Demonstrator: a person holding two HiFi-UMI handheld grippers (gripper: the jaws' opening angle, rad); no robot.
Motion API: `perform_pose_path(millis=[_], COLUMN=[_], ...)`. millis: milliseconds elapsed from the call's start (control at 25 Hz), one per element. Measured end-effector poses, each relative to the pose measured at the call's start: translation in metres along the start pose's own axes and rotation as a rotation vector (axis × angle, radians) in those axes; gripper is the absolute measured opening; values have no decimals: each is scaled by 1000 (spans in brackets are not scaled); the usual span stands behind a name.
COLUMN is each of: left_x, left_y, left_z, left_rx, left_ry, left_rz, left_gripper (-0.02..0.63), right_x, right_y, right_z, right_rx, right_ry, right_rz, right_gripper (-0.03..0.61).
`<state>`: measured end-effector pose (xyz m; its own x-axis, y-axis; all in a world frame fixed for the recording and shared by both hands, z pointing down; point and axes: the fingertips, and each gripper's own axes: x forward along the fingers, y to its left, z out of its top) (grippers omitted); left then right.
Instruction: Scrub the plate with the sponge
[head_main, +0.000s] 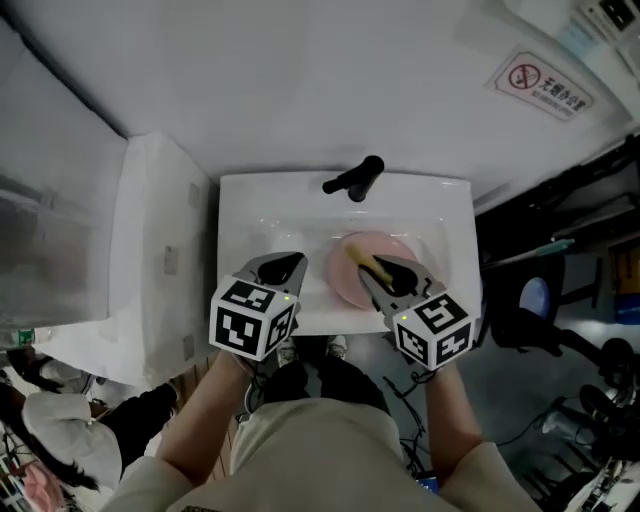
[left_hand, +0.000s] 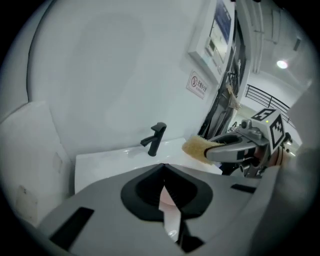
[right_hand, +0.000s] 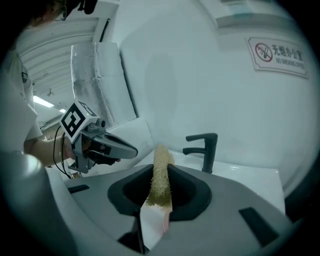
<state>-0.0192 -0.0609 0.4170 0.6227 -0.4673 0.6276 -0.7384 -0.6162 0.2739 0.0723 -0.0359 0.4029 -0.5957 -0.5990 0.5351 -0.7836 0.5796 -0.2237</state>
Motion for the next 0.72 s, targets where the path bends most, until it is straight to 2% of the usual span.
perform_pose_path(millis=[200,440,720], left_x=[-37,-84,-135], left_y=[-18,-37,-59], left_z=[36,69,104], left_rx=[94,167,294], left_ry=[-103,-216,-389], left_rz=[5,12,33], left_gripper=[5,5,5], right_x=[-35,-75,-120], right_y=[21,52,75], right_z=[38,81,116], right_rx=[-47,-96,-141], right_ry=[-101,-235,-367], right_rz=[-54,-91,-145], right_gripper=[89,89,89])
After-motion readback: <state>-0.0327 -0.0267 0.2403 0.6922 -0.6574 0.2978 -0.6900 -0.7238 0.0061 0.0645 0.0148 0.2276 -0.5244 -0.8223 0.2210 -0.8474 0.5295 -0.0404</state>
